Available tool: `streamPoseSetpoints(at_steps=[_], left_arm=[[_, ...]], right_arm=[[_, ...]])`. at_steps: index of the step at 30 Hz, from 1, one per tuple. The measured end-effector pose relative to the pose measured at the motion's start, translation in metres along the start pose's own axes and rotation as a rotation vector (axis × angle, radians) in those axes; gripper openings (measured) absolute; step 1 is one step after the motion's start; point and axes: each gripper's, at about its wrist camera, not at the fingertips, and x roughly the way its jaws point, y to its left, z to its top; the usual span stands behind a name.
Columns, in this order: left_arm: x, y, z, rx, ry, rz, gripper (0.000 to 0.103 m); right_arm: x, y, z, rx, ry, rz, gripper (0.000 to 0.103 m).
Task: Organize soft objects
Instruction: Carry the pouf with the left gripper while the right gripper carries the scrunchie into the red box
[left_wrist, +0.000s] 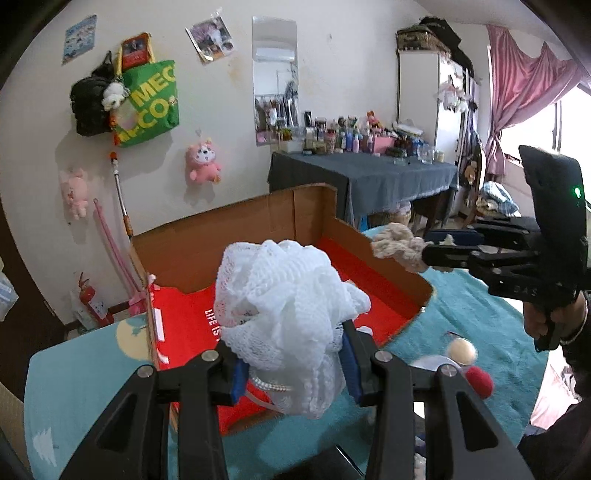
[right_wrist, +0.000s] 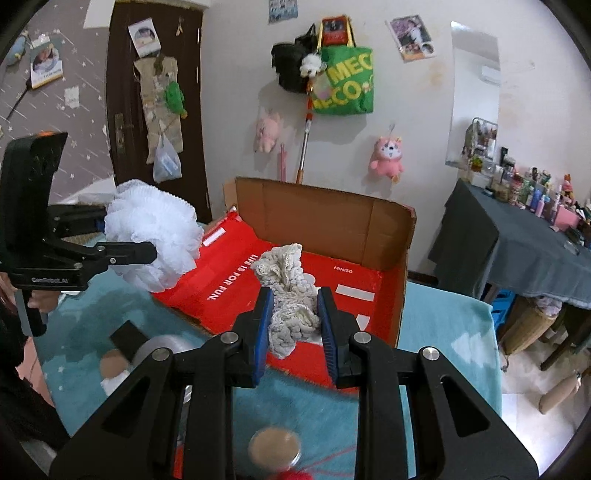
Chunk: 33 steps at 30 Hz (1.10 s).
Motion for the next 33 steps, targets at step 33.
streamPoseSetpoints(at_steps=[33], left_arm=[[0.224,0.080,0.027,-0.170,0.286,0.048,0.048]], right_arm=[[0.273,-0.068,0.040,0.144,0.513,-0.121,0.024]])
